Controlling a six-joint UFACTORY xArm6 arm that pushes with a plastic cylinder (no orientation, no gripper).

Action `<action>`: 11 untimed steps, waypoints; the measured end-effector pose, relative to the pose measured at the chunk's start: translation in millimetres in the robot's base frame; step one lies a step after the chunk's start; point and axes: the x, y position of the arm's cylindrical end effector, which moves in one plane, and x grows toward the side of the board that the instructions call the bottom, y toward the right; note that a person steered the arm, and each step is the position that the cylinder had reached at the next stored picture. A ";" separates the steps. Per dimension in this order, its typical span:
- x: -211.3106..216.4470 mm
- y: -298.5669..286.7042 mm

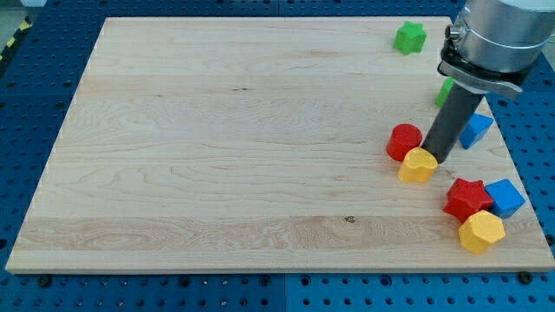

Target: Push the yellow heart towards bottom right

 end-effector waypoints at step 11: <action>61.4 -47.7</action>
